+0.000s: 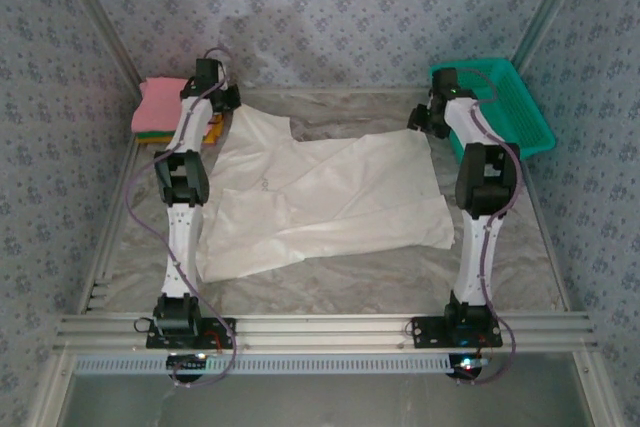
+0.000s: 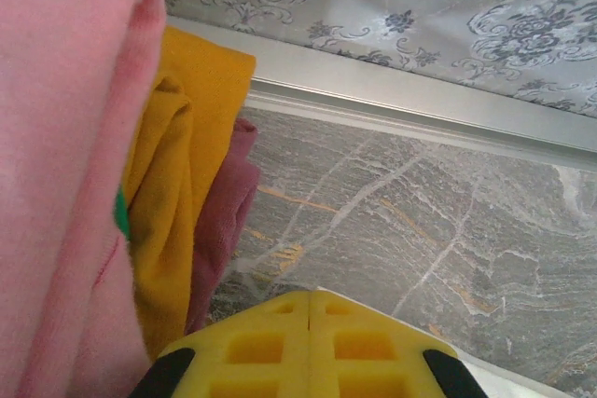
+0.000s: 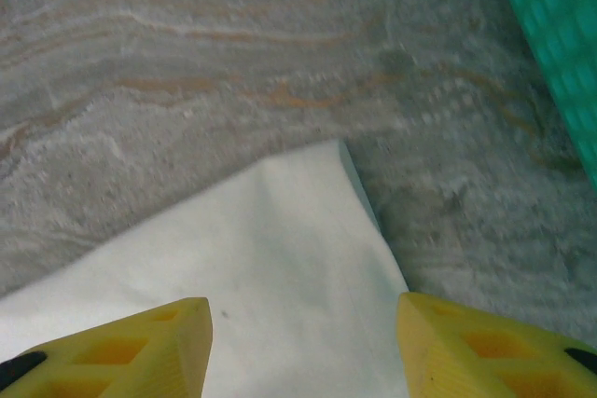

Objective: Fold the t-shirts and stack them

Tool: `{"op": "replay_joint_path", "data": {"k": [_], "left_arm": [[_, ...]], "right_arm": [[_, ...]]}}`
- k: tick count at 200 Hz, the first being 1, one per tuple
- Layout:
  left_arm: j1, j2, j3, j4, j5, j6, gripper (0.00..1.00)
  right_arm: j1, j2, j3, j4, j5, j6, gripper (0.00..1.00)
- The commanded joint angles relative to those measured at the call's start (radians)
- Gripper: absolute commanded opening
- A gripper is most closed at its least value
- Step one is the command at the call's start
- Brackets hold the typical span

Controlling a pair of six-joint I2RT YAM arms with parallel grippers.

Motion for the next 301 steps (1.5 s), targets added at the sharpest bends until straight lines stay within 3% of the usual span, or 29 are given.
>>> {"op": "replay_joint_path", "data": {"k": [1, 62, 88, 121, 147, 156, 184, 233, 263, 301], "left_arm": [[0.005, -0.049, 0.031, 0.023, 0.02, 0.012, 0.0], [0.005, -0.042, 0.031, 0.033, 0.04, -0.012, 0.0], [0.004, -0.036, 0.031, 0.048, 0.052, -0.029, 0.0], [0.004, -0.034, 0.032, 0.058, 0.063, -0.042, 0.0], [0.005, -0.033, 0.032, 0.064, 0.075, -0.05, 0.0], [0.005, -0.035, 0.031, 0.059, 0.076, -0.051, 0.0], [0.005, -0.045, 0.031, 0.051, 0.081, -0.052, 0.0], [0.005, -0.059, 0.032, 0.065, 0.083, -0.058, 0.0], [0.005, -0.057, 0.033, 0.084, 0.093, -0.074, 0.0], [0.005, -0.056, 0.033, 0.079, 0.096, -0.074, 0.0]], "right_arm": [[0.013, 0.058, 0.081, -0.038, 0.031, 0.021, 0.57], [0.014, 0.181, 0.213, -0.065, 0.116, 0.091, 0.67], [0.004, 0.253, 0.287, -0.096, 0.069, 0.114, 0.67], [0.005, 0.284, 0.299, -0.058, 0.014, 0.143, 0.59], [0.012, 0.281, 0.306, -0.063, -0.036, 0.155, 0.39], [0.014, 0.267, 0.3, -0.057, -0.022, 0.153, 0.37], [0.035, 0.203, 0.242, -0.064, 0.029, 0.142, 0.55], [0.106, 0.094, 0.153, -0.037, 0.271, -0.046, 0.56], [0.126, 0.072, 0.15, -0.028, 0.332, -0.116, 0.57], [0.126, 0.127, 0.206, -0.058, 0.303, -0.195, 0.56]]}}
